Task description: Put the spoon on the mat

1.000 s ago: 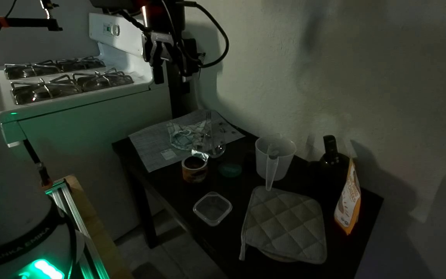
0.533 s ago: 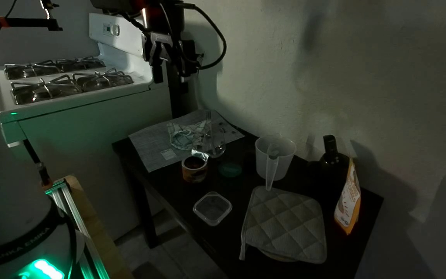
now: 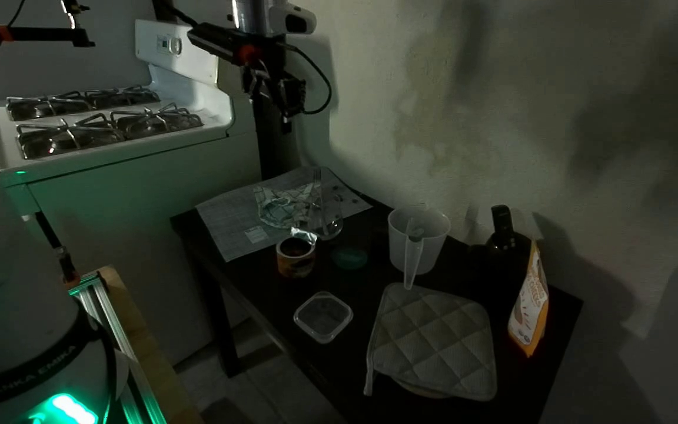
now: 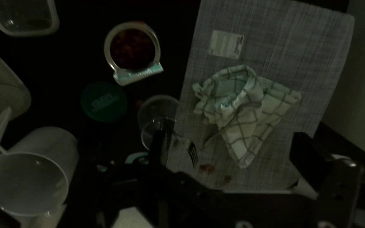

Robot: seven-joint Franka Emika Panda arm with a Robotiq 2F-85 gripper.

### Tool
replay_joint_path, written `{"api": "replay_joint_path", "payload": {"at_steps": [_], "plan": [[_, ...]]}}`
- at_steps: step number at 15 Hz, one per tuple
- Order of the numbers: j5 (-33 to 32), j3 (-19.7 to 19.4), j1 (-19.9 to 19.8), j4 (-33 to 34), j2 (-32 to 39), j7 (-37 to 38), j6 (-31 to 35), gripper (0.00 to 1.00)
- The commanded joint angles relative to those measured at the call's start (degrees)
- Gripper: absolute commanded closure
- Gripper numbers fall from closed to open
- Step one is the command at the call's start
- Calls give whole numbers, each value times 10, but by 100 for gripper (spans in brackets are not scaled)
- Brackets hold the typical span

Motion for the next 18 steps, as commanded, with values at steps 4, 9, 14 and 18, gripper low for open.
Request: {"api": "replay_joint_path", "payload": {"at_steps": [4,9,14,18], "plan": [[-138,56,-28,138,194,192,88,0],[-171,42,-3,175,248,379,50,0],[-163,32,3,167,249,352,69,0],[-134,28,2,174,269,305,78,0]]}}
